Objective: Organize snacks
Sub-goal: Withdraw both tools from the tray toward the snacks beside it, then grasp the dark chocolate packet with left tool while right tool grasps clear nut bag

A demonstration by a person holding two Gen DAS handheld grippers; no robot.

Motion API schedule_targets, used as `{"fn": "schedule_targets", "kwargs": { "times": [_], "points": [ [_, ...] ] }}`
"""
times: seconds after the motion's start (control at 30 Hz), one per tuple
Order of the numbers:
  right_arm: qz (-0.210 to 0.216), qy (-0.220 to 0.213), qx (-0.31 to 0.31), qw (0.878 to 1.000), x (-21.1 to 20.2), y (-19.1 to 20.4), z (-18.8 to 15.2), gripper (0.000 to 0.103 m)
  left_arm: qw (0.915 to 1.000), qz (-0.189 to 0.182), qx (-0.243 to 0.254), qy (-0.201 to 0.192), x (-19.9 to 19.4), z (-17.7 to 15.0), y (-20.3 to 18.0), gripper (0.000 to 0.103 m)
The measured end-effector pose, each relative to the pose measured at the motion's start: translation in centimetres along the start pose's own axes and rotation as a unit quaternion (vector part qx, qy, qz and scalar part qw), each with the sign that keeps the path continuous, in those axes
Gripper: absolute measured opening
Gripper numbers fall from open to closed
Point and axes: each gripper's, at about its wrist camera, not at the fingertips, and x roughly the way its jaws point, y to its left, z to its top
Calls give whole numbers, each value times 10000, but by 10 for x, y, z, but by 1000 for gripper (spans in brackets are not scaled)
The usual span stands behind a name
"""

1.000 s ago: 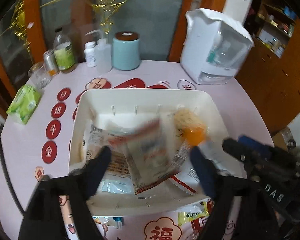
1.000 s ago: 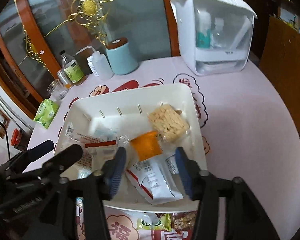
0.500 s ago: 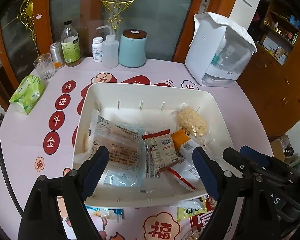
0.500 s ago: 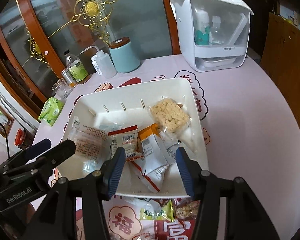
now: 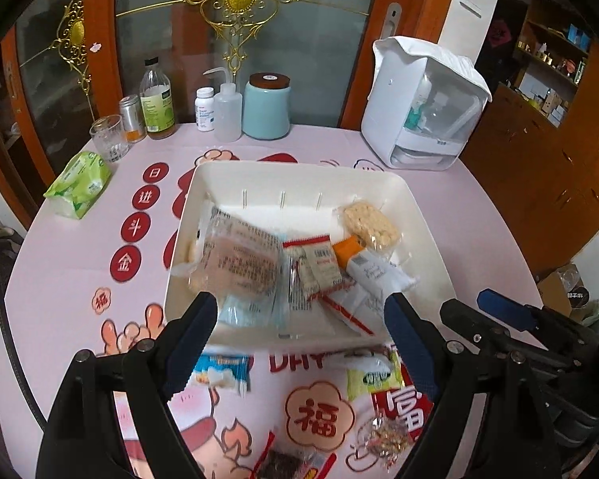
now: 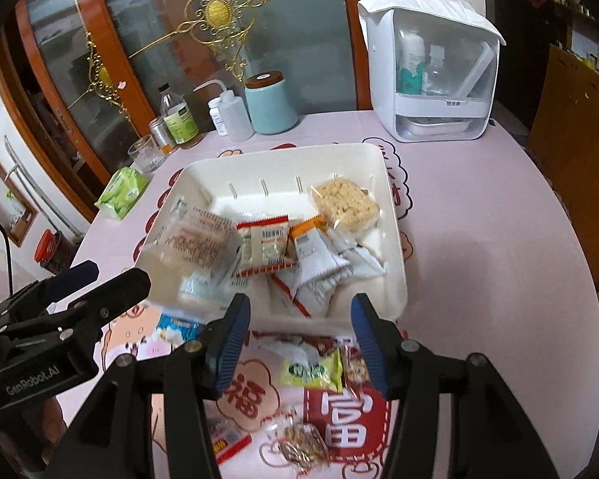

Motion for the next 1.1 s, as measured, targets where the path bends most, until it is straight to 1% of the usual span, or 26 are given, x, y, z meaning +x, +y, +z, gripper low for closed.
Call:
{"fn": "schedule_targets", "kwargs": {
  "times": [0.27, 0.4, 0.57, 0.7, 0.87, 1.1],
  "points": [
    [79, 216, -176, 9996, -4, -5, -30, 53, 9999, 105, -53, 72, -15, -32, 2, 85],
    [124, 394, -209, 9989, 2, -10, -46, 53, 9997, 101, -83, 205, -17, -50, 7, 85],
    [133, 675, -310, 9971, 12, -14, -70, 53, 9987, 134, -45, 499, -10, -77, 9, 85],
    [151, 929, -401, 9948, 24, -14, -89, 53, 9965, 130, 59, 818, 2, -101, 8, 85],
    [183, 1295, -514, 9901, 44, -12, -112, 53, 9916, 132, 206, 1272, 24, -130, 6, 85],
    [205, 1621, -684, 9842, 65, -6, -132, 53, 9843, 242, 409, 1701, 52, -158, 6, 85]
  ]
}}
